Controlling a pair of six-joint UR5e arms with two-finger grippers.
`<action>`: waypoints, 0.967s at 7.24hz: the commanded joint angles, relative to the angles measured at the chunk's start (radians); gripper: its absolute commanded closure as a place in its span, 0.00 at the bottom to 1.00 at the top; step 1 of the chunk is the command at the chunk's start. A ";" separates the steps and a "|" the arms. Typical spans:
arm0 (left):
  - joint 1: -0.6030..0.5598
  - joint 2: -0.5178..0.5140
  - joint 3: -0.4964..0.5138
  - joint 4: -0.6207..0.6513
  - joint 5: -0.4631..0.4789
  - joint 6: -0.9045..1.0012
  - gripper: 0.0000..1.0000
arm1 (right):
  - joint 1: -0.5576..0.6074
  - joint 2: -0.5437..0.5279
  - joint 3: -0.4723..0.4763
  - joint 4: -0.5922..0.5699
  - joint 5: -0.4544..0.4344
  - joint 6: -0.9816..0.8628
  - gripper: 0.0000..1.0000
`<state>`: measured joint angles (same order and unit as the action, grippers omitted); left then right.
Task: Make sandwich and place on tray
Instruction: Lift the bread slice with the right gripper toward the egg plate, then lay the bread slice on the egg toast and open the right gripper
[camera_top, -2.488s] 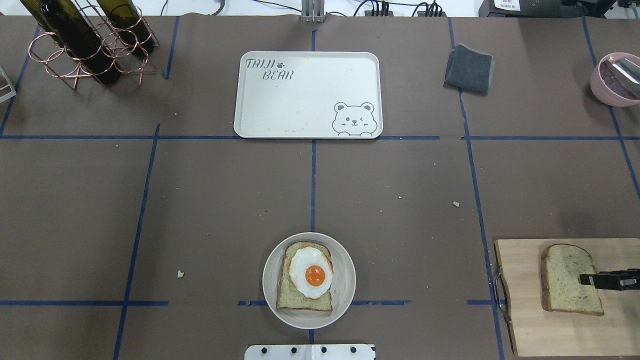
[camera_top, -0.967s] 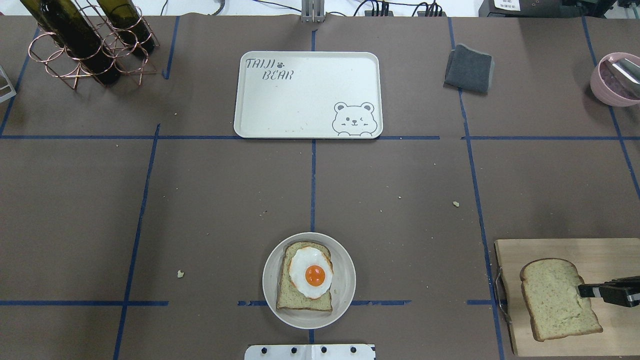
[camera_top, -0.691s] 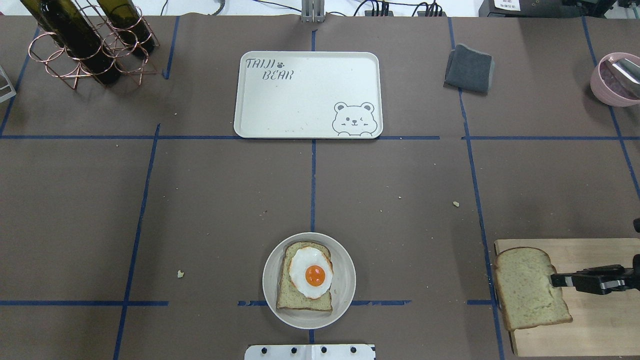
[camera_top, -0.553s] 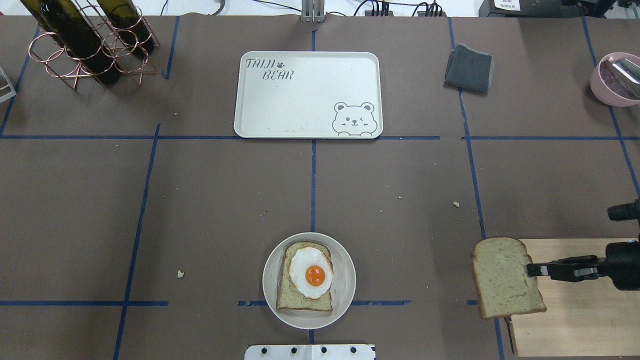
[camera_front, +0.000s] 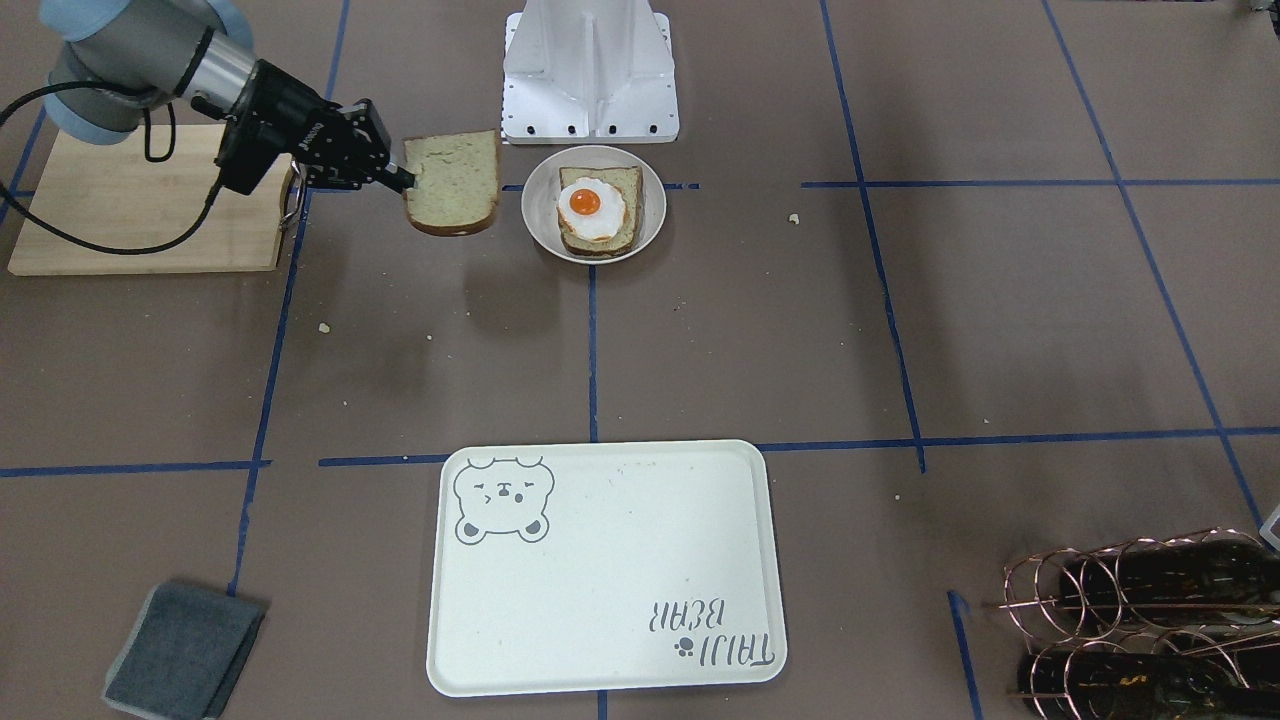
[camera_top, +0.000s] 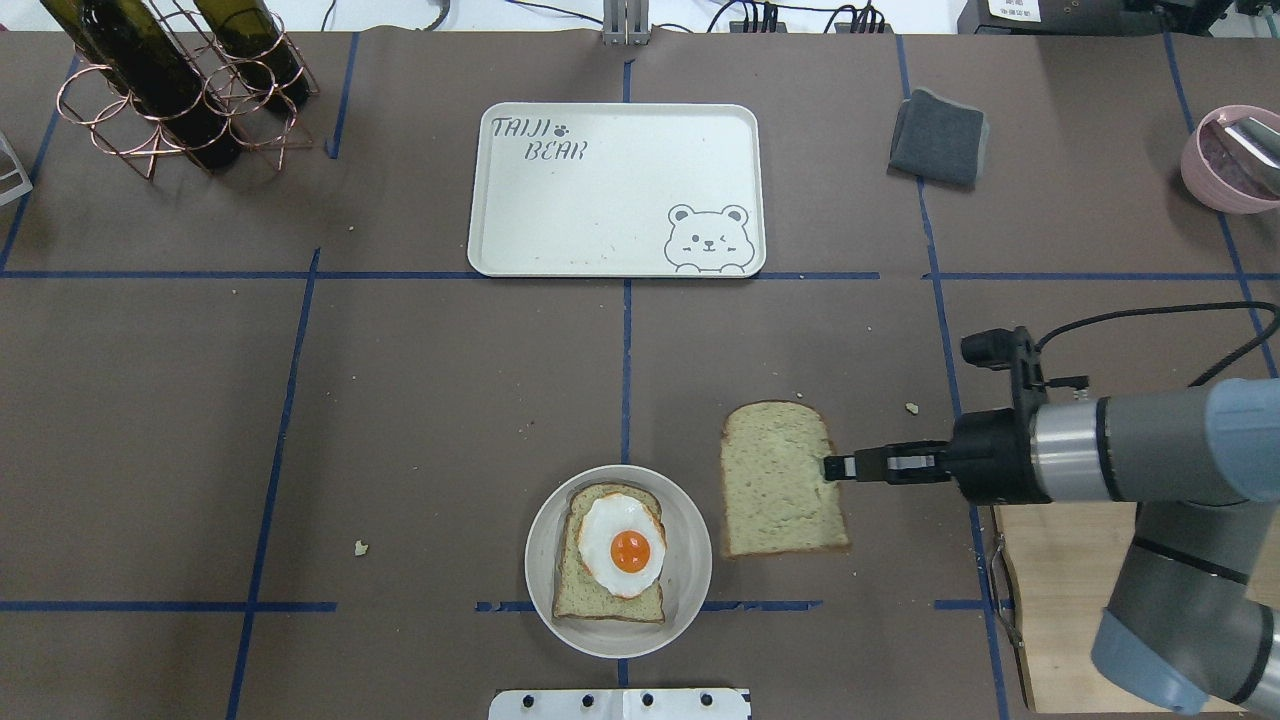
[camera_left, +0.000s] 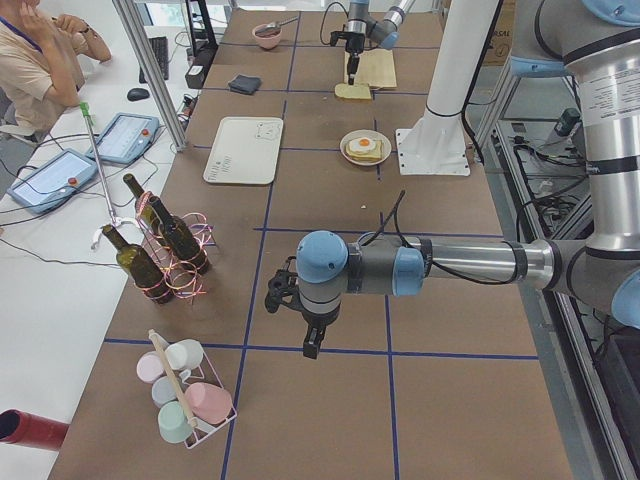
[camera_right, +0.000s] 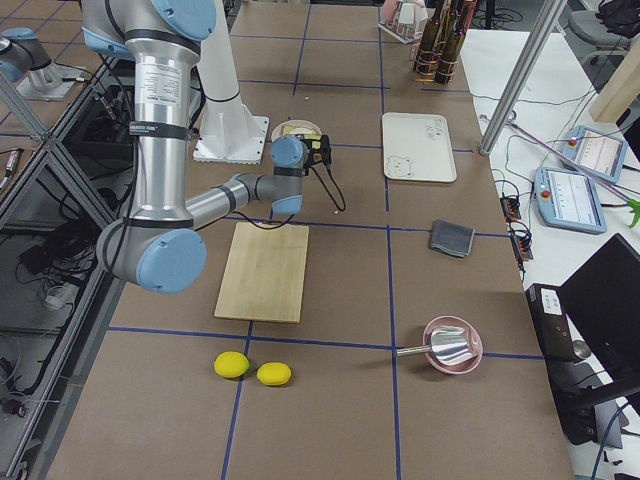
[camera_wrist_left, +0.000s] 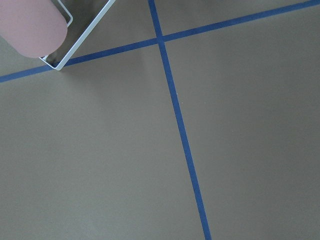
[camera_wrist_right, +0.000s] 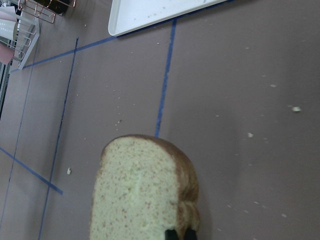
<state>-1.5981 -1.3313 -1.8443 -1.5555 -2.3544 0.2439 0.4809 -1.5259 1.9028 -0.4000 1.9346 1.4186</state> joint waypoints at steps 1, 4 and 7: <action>0.000 0.000 -0.001 -0.002 0.001 0.000 0.00 | -0.158 0.175 -0.007 -0.199 -0.208 0.058 1.00; -0.002 0.001 0.002 0.000 0.004 0.000 0.00 | -0.295 0.253 -0.033 -0.342 -0.354 0.060 1.00; -0.003 0.003 0.016 0.000 0.004 0.000 0.00 | -0.312 0.242 -0.053 -0.347 -0.370 0.059 1.00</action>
<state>-1.6005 -1.3290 -1.8325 -1.5555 -2.3501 0.2433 0.1731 -1.2777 1.8544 -0.7440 1.5709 1.4784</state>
